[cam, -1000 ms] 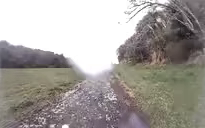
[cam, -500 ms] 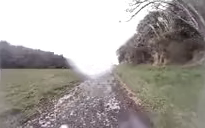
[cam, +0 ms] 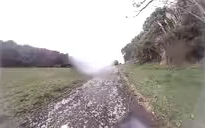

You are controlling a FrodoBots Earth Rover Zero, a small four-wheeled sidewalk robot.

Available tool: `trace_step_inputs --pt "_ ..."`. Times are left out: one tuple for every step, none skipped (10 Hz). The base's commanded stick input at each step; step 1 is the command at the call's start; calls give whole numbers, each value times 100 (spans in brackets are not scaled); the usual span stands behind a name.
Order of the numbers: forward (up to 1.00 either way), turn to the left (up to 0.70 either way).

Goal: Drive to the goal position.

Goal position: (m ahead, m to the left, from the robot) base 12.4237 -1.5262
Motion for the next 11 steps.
trace_step_inputs --pt "70 0" --pt "70 0" --pt "70 0" --pt "70 0" --pt "70 0" --pt "70 0" --pt "70 0" --pt "70 0" --pt "70 -35" --pt "70 -35" --pt "70 -29"
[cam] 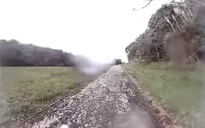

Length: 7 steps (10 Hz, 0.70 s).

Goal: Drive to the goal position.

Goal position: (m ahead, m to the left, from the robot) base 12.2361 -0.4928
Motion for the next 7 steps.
trace_step_inputs --pt "70 -21" --pt "70 -13" --pt "70 0" --pt "70 0" --pt "70 0" --pt "70 0" --pt "70 0"
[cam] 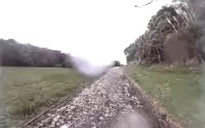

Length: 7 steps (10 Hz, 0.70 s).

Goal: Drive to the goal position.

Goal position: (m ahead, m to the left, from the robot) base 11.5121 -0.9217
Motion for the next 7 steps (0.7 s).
trace_step_inputs --pt "70 0" --pt "70 0" --pt "70 0" --pt "70 0" --pt "70 0" --pt "70 0" --pt "70 0"
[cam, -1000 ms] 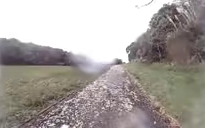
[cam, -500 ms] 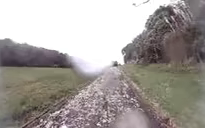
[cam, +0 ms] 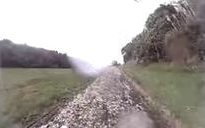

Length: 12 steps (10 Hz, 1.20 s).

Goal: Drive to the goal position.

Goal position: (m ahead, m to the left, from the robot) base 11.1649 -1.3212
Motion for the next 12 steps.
trace_step_inputs --pt "70 0" --pt "70 0" --pt "70 0" --pt "70 0" --pt "70 0" --pt "70 0" --pt "70 0" --pt "70 0" --pt "70 0" --pt "70 0" --pt "70 -8" --pt "70 -18"
